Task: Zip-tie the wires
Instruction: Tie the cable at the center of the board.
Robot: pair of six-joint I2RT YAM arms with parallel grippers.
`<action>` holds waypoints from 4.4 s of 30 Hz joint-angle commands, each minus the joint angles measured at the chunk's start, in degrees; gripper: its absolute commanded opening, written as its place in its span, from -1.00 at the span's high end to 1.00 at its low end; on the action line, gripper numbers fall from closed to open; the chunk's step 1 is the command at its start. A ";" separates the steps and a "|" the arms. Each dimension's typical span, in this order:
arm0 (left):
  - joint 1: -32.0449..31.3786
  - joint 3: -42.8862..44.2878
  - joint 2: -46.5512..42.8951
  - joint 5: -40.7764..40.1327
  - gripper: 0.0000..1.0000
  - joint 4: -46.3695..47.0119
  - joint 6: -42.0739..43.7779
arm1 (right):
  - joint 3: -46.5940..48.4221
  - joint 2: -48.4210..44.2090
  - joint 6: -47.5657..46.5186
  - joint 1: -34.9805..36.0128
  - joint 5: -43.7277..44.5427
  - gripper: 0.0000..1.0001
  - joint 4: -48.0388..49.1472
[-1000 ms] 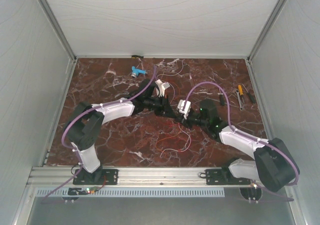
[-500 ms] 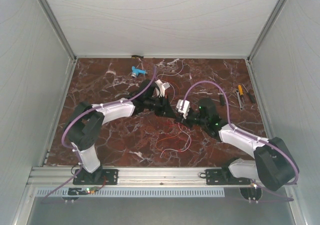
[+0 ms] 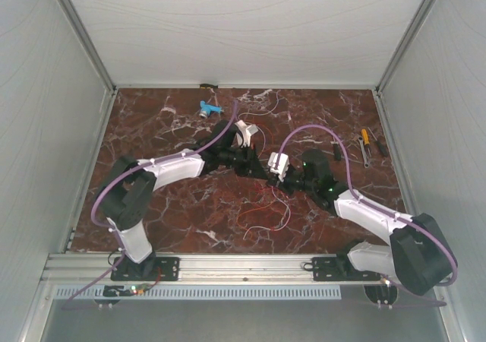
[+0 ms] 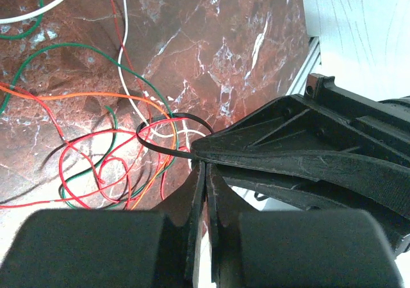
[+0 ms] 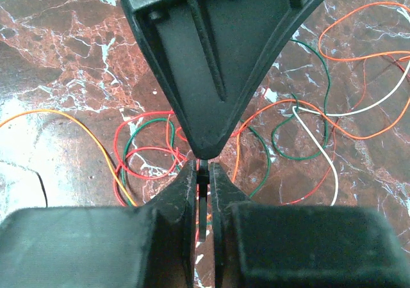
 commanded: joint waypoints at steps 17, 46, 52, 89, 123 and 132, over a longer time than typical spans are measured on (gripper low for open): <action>3.05 1.26 -3.70 -8.74 1.00 -4.18 2.21 | -0.45 0.37 -3.04 -0.09 0.38 1.00 -3.54; 4.48 -6.95 -8.50 0.91 -0.52 10.36 -1.41 | 2.53 3.63 -4.83 -0.68 -4.75 1.00 -4.68; 4.07 -7.60 -6.19 1.29 -0.37 10.31 -3.80 | 2.48 2.96 -4.32 -0.62 -4.71 1.00 -3.12; 9.76 -10.43 -9.79 -0.42 1.00 3.45 -1.08 | 12.17 13.83 -4.12 4.53 -7.98 1.00 1.16; 23.28 -5.70 -14.58 -13.07 1.00 -12.95 12.63 | 21.38 34.17 2.76 11.46 -5.81 1.00 20.24; 23.66 -2.63 -11.30 -16.79 1.00 -15.46 13.64 | 17.32 30.77 1.51 10.30 -4.44 1.00 18.58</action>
